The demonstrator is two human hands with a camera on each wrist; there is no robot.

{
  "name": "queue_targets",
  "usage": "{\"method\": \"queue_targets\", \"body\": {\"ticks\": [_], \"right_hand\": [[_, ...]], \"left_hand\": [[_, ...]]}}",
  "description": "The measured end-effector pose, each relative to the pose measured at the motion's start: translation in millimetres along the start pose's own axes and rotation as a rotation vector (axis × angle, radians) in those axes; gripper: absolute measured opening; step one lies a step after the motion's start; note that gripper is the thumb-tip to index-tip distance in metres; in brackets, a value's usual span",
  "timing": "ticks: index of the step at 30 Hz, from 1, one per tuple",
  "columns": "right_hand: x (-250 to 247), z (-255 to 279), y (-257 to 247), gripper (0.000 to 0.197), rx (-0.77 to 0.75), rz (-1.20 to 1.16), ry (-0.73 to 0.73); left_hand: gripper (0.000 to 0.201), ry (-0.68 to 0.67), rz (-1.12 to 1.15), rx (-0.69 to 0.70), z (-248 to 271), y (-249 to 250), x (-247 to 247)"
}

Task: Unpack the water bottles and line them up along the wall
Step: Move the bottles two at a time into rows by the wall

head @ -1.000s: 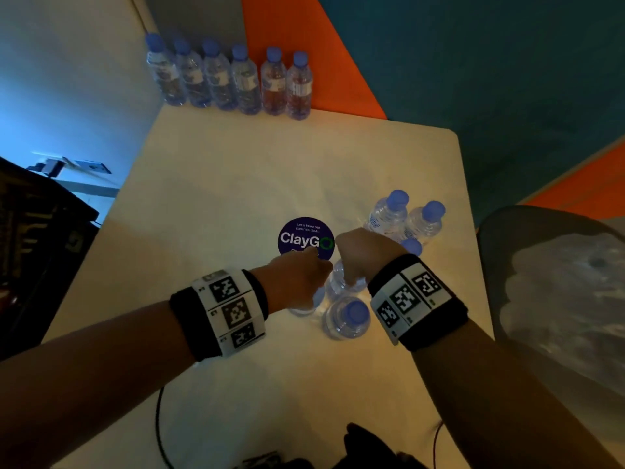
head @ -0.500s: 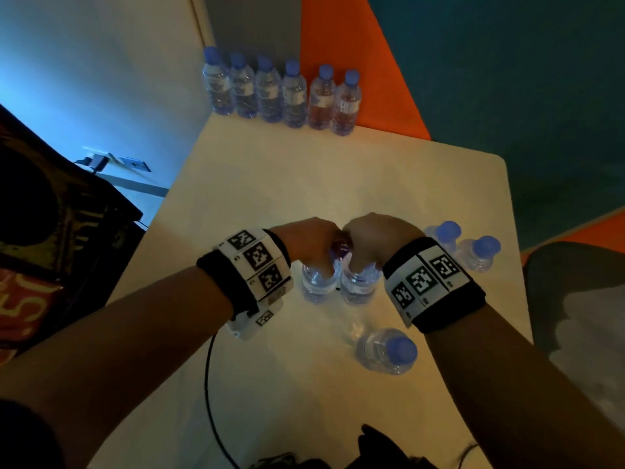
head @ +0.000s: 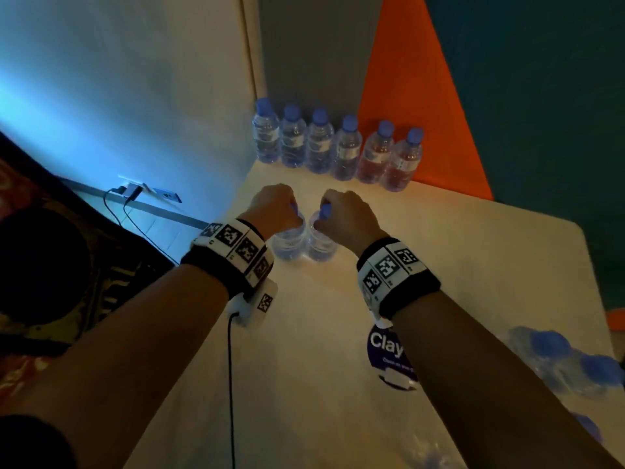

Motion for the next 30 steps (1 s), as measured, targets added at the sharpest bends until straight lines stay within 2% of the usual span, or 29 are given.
{"method": "queue_targets", "body": {"ticks": [4,7,11,15,21,27,30], "right_hand": [[11,-49,-12,0.017,0.023,-0.124,0.12],[13,-79,-21,0.01,-0.027,-0.185,0.214],[16,-111,-26,0.035,-0.024,-0.123,0.264],[20,-139,-31,0.035,-0.042,-0.163,0.304],[24,-159,-36,0.044,-0.051,-0.247,0.345],[30,-177,-37,0.037,-0.006,-0.343,0.369],[30,-182,-38,0.039,-0.016,-0.275,0.367]], "left_hand": [[0.03,0.156,0.098,-0.088,-43,-28,-14],[0.029,0.226,0.117,-0.068,-71,-40,-28],[0.031,0.255,0.023,0.012,-103,-46,-44],[0.035,0.263,-0.048,0.087,-124,-44,-52],[0.04,0.299,-0.032,0.127,-144,-45,-61],[0.045,0.319,-0.005,0.117,-155,-50,-64],[0.045,0.326,0.014,0.12,-157,-52,-65]]}}
Point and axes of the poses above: each hand's wrist, its own z-axis away from the middle knuckle, its own x-axis out of the palm, y = z × x, the point moved 6 cm from there along -z, towards the middle knuckle, and after that the axes turned 4 degrees about y, right-handed, at the moved point
